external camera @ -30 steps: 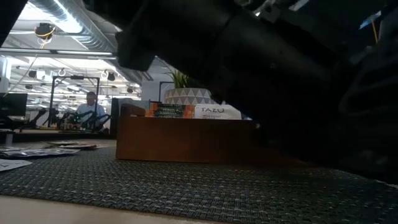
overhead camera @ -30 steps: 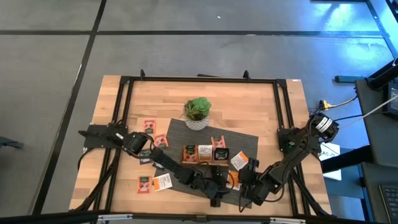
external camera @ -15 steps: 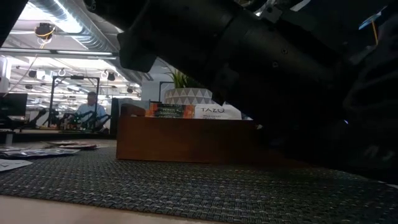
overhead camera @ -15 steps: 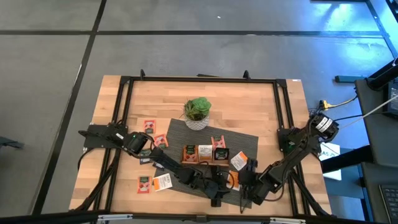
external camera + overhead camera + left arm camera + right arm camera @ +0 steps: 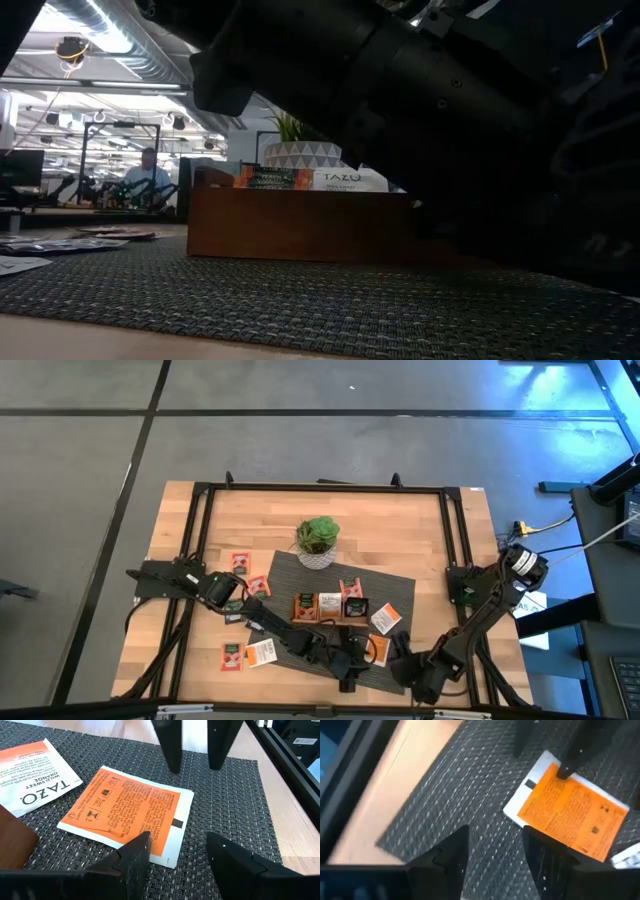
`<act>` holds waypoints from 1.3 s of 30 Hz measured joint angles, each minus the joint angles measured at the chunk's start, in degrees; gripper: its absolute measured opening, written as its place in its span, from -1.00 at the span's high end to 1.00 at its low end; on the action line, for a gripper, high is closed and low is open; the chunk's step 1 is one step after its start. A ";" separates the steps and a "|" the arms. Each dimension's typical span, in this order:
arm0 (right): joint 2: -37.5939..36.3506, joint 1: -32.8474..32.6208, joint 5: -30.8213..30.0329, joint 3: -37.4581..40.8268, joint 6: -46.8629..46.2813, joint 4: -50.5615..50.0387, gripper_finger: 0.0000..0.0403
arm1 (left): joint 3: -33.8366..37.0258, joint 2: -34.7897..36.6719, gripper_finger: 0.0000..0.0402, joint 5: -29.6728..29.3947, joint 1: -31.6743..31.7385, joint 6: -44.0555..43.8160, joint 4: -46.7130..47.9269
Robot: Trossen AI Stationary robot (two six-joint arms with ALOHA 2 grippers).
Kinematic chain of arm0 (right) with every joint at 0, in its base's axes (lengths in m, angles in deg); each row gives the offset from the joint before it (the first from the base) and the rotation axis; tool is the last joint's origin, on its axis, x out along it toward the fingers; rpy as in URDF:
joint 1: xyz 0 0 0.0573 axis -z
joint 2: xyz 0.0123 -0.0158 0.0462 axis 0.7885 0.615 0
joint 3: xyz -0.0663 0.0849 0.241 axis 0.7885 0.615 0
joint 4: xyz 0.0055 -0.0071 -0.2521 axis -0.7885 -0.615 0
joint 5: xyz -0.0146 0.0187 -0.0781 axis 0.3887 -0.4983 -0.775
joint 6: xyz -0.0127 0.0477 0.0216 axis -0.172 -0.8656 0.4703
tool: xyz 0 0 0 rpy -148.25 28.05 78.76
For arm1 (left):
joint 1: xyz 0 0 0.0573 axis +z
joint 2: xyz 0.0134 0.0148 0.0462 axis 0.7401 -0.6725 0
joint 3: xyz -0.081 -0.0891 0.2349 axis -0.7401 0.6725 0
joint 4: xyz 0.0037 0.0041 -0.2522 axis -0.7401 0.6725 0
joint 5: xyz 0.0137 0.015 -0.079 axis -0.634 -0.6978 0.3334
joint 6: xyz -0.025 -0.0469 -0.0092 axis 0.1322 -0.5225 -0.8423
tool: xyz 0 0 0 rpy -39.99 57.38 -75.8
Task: Pick & Place Tea
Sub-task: Put the white tea bag into the middle of the wooden organizer
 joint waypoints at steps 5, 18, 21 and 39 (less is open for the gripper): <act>0.00 -1.60 -9.14 -0.33 11.06 -2.86 0.19 | 0.02 0.00 0.05 0.57 0.00 -0.11 0.09; 0.00 -1.61 -15.14 -0.28 29.39 -9.52 0.44 | 0.07 0.08 0.06 0.66 -0.02 -0.50 0.06; 0.00 -1.31 -14.26 0.35 30.90 -9.47 0.45 | 0.12 0.15 0.05 0.66 -0.02 -0.55 -0.22; -0.05 -0.99 -11.83 3.08 28.81 -6.09 0.45 | 0.15 0.11 0.05 0.39 -0.02 -1.53 -1.89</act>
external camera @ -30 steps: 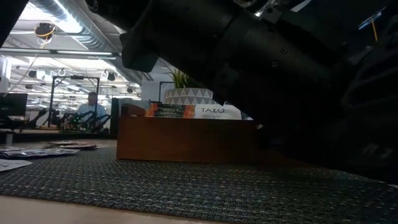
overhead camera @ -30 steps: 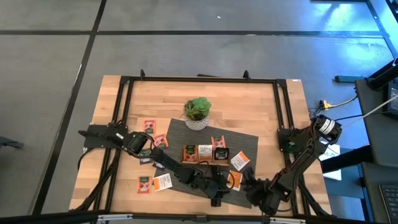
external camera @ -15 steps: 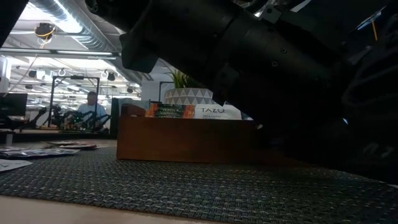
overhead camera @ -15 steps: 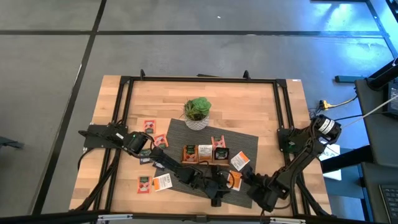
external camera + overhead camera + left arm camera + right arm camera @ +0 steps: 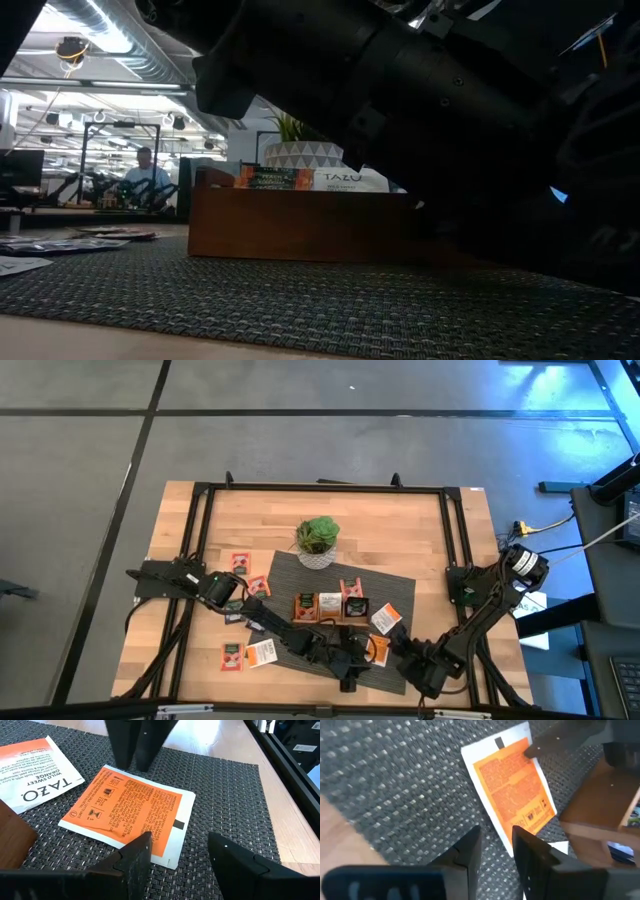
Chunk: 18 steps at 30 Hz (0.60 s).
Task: Pick & Place Tea
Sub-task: Put the white tea bag into the middle of the wooden organizer
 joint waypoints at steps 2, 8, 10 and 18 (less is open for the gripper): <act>0.00 -0.02 0.49 0.00 -1.45 0.21 0.45 | 0.00 -0.02 0.05 -0.06 -0.02 0.00 -0.06; 0.00 0.15 0.49 0.00 -2.31 0.25 0.45 | 0.00 -0.02 0.06 -0.24 -0.02 0.01 -0.15; 0.00 0.15 0.50 0.00 -2.72 0.59 0.45 | 0.00 -0.02 0.06 -0.72 -0.02 0.00 -0.21; -0.02 0.15 0.67 0.00 -4.37 0.01 0.45 | 0.00 -0.11 0.06 -2.14 -0.09 0.02 -0.48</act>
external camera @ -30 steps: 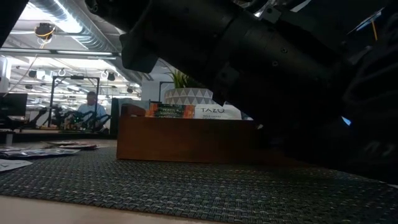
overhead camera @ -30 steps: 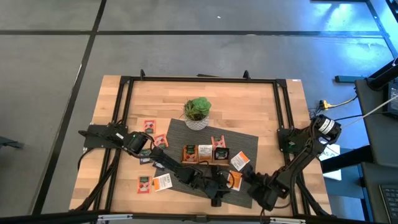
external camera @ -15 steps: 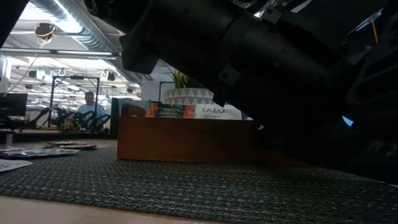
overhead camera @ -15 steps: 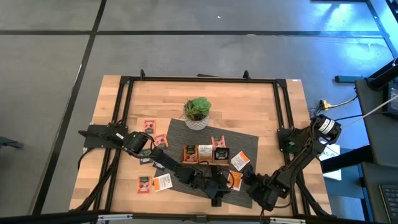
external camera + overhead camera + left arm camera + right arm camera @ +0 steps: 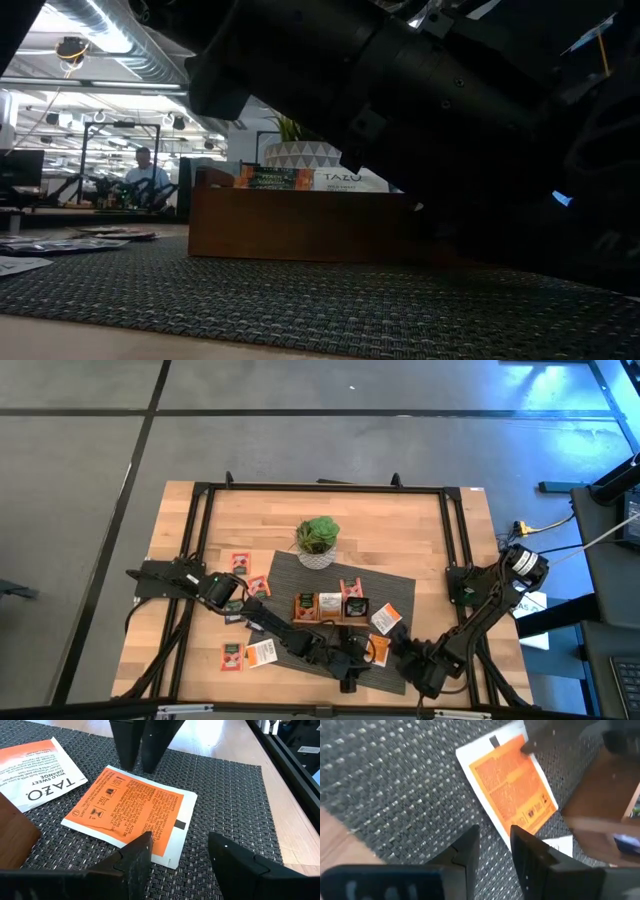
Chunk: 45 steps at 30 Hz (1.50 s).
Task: Pick & Place Tea
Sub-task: Put the white tea bag into the middle of the wooden organizer
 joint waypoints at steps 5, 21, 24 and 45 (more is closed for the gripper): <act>-0.03 0.00 0.11 -0.04 -6.08 -4.12 0.45 | 0.00 0.00 0.05 -0.10 0.00 0.00 0.01; 0.18 2.29 -2.01 0.00 -3.47 -6.37 0.45 | -0.11 0.17 0.06 1.86 0.35 1.02 1.93; 1.10 2.89 -0.69 -0.16 0.29 -6.00 0.45 | -0.11 0.17 0.05 2.05 0.34 1.05 1.96; 2.80 1.74 -9.65 -2.58 -3.10 -5.13 0.12 | -0.09 0.17 0.05 2.13 0.39 1.53 2.24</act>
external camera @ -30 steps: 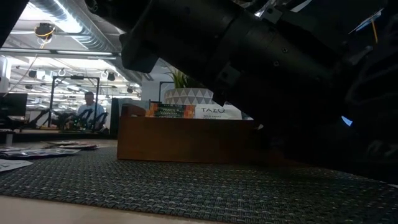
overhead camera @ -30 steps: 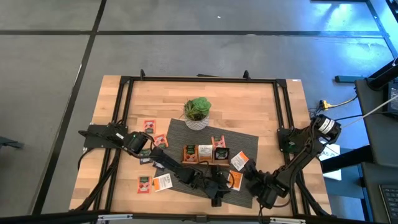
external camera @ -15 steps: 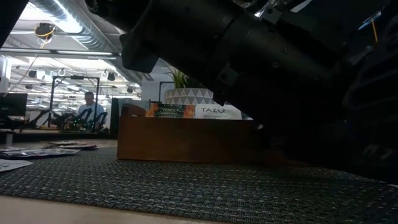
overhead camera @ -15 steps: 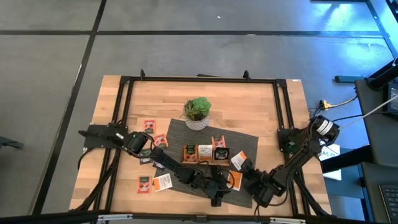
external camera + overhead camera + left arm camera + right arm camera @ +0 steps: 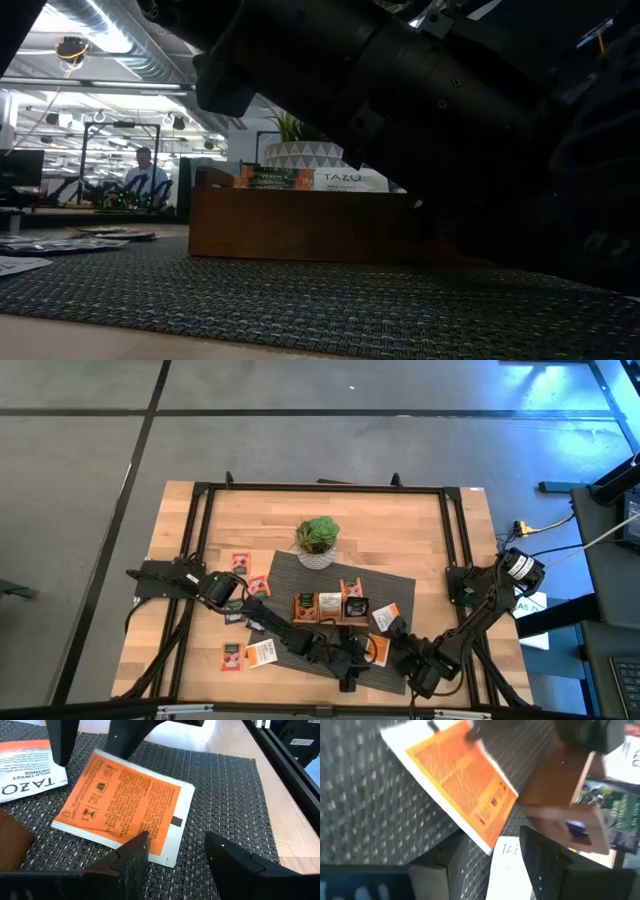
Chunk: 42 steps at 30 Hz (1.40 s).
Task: Pick & Place Tea
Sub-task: Put the white tea bag into the middle of the wooden organizer
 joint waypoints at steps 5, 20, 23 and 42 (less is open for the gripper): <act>0.00 -0.34 -0.21 -0.48 -2.48 0.97 0.12 | 0.00 0.00 0.06 0.09 0.09 -0.44 0.04; -0.07 -0.51 8.48 -0.53 8.21 10.36 0.12 | 0.00 0.00 0.05 0.07 0.09 -1.25 0.09; -0.07 -0.51 9.34 -0.53 9.48 10.63 0.12 | 0.00 0.00 0.06 0.07 0.09 -1.25 0.10; -0.02 -0.18 7.18 -0.20 9.37 14.53 0.39 | 0.04 0.00 0.05 -0.04 0.09 -1.53 -0.02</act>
